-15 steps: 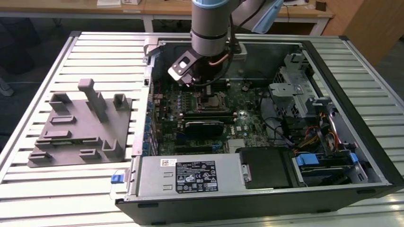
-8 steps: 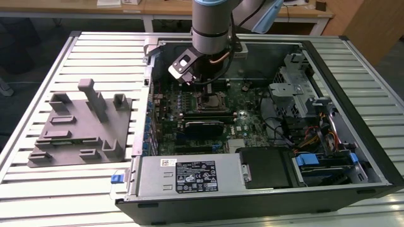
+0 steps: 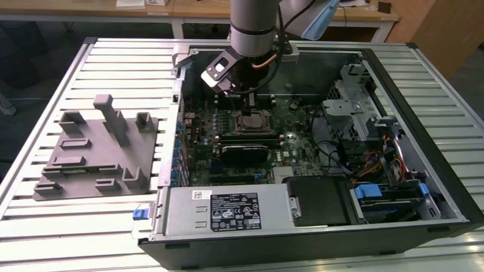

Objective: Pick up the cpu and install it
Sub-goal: 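Close the cpu cover, then install the first cpu locking lever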

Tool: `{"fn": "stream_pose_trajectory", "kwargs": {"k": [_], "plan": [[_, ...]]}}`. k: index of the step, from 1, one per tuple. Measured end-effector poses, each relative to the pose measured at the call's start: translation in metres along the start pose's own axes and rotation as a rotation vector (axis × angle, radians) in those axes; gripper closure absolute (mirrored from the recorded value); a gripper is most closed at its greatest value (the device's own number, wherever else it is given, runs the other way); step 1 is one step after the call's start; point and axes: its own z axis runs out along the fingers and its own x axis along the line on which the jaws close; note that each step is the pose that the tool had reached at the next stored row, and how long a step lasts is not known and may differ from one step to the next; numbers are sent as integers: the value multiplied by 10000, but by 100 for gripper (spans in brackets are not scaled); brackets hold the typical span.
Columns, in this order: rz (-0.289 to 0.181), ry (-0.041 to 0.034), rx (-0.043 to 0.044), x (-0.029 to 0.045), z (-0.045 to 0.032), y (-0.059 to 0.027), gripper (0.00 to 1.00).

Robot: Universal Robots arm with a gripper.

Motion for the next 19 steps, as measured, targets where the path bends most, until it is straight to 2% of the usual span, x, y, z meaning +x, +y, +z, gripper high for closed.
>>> {"fn": "stream_pose_trajectory", "kwargs": {"k": [5,19], "plan": [[2,-2,2,-2,3,49,89],[1,-2,1,-4,4,109,89]]}}
